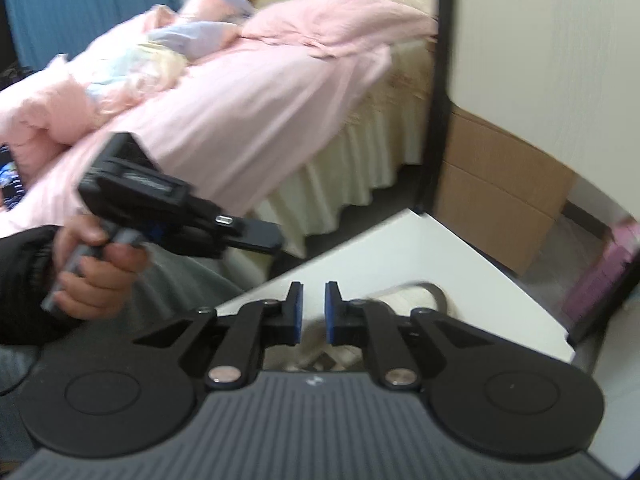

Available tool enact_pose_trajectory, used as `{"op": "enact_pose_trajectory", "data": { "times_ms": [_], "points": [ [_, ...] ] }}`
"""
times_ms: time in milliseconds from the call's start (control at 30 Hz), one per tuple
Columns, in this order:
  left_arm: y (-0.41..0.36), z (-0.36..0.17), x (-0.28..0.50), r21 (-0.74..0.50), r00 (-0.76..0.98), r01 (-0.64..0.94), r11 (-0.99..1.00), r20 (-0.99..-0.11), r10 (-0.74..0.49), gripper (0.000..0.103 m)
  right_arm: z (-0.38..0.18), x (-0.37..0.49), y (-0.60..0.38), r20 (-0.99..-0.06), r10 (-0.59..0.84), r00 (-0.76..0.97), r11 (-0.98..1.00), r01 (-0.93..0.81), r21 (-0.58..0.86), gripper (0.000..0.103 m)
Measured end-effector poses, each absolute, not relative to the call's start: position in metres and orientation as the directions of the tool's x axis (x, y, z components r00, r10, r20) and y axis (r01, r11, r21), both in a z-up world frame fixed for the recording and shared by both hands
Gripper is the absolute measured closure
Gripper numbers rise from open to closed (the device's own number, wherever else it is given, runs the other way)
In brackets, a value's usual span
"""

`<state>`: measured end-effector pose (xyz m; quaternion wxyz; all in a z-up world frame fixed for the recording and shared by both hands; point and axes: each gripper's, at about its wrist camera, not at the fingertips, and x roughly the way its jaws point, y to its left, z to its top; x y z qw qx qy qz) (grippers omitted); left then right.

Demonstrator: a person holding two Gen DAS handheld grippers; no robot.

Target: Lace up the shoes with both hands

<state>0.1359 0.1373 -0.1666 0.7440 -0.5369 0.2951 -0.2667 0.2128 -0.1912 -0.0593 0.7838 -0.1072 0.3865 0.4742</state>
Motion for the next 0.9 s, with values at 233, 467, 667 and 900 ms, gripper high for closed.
{"op": "enact_pose_trajectory", "data": {
  "times_ms": [233,467,667,900],
  "points": [
    [0.14,-0.159,0.134,-0.912,0.718,0.064,0.406,-0.241,-0.654,0.064,-0.087,0.2,-0.173,-0.794,0.569,0.213,0.339,-0.941,-0.01,0.06],
    [0.14,-0.156,0.135,-0.881,0.728,0.043,0.47,-0.295,-0.619,0.051,-0.115,0.131,-0.131,-0.837,0.414,0.358,-0.258,-0.836,-0.484,0.06],
    [0.145,-0.16,0.136,-0.881,0.732,0.002,0.473,-0.321,-0.601,0.05,-0.138,0.102,-0.111,-0.809,0.41,0.421,-0.46,-0.671,-0.582,0.064],
    [0.148,-0.158,0.134,-0.891,0.749,0.017,0.454,-0.29,-0.596,0.051,-0.114,0.127,-0.114,-0.808,0.445,0.387,-0.258,-0.809,-0.529,0.1]
  ]
}}
